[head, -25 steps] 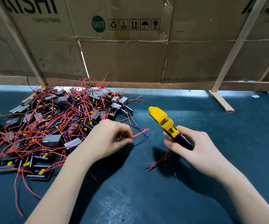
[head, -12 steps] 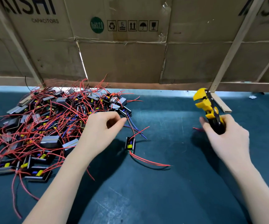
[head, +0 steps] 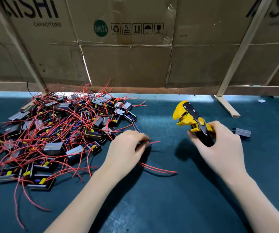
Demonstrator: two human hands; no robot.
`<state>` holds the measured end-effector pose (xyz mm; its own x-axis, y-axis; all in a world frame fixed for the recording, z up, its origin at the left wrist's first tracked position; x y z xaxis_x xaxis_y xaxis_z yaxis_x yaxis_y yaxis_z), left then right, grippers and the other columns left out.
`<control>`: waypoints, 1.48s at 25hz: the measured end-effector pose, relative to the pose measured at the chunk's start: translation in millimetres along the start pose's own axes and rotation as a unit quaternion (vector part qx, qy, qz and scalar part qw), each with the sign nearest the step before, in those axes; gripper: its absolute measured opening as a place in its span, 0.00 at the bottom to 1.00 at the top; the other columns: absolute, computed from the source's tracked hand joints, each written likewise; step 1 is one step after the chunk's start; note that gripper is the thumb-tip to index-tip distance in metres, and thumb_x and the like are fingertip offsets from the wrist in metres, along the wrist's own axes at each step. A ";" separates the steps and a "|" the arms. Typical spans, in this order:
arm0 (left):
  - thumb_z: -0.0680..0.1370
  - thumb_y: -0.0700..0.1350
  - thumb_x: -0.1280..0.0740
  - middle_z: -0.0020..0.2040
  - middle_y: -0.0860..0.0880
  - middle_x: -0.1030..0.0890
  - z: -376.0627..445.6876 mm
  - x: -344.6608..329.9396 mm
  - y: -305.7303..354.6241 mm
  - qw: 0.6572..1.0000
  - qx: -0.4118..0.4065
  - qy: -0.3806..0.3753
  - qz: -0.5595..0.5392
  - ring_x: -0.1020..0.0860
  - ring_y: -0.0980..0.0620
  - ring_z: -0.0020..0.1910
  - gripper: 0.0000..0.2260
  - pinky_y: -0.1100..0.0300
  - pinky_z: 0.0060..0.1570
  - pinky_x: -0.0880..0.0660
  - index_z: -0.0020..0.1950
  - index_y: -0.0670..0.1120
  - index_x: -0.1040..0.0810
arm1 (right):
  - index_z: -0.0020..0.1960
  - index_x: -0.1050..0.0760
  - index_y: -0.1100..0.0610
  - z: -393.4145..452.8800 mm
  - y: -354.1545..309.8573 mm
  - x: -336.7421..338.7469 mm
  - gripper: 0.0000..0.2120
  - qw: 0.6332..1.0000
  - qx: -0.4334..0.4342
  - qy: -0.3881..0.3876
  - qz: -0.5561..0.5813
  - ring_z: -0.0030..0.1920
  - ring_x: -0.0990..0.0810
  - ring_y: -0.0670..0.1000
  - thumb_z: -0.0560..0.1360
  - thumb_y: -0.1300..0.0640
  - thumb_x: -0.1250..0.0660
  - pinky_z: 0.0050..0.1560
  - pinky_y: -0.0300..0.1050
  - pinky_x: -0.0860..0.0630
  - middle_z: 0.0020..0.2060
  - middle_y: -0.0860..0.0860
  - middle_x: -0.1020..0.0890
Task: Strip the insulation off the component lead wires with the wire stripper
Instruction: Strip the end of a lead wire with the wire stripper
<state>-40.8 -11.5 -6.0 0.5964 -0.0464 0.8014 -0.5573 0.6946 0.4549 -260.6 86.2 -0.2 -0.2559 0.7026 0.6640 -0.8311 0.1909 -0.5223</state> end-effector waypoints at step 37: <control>0.77 0.42 0.31 0.36 0.46 0.19 -1.4 -20.0 -3.9 0.971 0.106 -0.020 -0.215 0.29 0.58 0.31 0.05 0.68 0.36 0.32 0.41 0.44 0.21 | 0.35 0.29 0.57 -6.5 -8.5 -25.4 0.23 0.955 0.160 0.009 -0.249 0.32 0.25 0.59 0.65 0.40 0.25 0.39 0.50 0.36 0.28 0.52 0.26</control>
<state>-49.7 -12.3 -24.3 0.7800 -0.3298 0.5318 -0.3700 0.4424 0.8170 -243.9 71.2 -16.1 0.2175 0.5908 0.7769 -0.9566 0.2870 0.0495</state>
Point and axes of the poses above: each hand's wrist, its own z-axis towards the middle knuckle, its own x-axis out of the back of the hand, y = z × x, the point moved 4 cm from there along z, towards the middle knuckle
